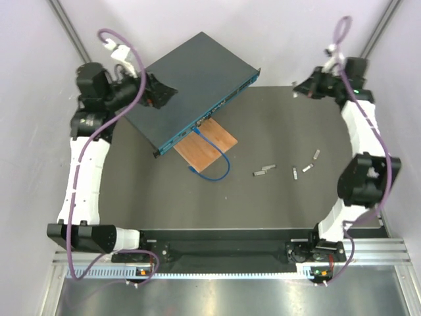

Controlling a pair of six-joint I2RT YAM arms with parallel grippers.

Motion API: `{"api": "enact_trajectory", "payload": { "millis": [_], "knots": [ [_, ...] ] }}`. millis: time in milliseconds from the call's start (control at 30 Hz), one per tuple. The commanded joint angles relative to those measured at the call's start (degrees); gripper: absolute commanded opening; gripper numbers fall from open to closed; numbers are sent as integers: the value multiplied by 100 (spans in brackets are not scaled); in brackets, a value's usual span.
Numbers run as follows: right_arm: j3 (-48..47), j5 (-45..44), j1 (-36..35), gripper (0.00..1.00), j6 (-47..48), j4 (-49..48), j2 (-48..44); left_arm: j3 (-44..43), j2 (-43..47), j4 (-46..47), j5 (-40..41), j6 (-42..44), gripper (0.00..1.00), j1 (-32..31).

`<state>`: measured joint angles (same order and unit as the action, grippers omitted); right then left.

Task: Insert the plug into the switch port

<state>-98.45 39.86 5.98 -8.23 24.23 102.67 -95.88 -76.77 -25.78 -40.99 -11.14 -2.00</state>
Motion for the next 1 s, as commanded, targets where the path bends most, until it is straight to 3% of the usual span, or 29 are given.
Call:
{"api": "enact_trajectory", "payload": {
  "millis": [0, 67, 167, 333, 467, 700, 967],
  "knots": [
    [535, 1619, 395, 0, -1688, -1575, -932, 104, -171, 783, -444, -176, 92, -730],
    [914, 1762, 404, 0, -2575, -2260, -1494, 322, -259, 1570, -488, -728, 92, -1282],
    [2212, 1833, 256, 0, -4437, -4632, -2206, 639, -426, 2905, -489, -1598, 91, -1924],
    [3085, 1517, -289, 0, -6143, -6769, -2804, 579, -1013, 3869, -296, -2410, 83, -2726],
    [3455, 1140, -878, 0, -6551, -7256, -3016, 579, -1366, 4379, -278, -3016, 69, -3121],
    [3886, 805, -1397, 0, -6613, -7468, -3350, 781, -1560, 4933, 21, -3448, 64, -3359],
    [4018, 690, -1503, 0, -6551, -7494, -3377, 886, -1630, 5285, 74, -3650, 53, -3465]
  ]
}}
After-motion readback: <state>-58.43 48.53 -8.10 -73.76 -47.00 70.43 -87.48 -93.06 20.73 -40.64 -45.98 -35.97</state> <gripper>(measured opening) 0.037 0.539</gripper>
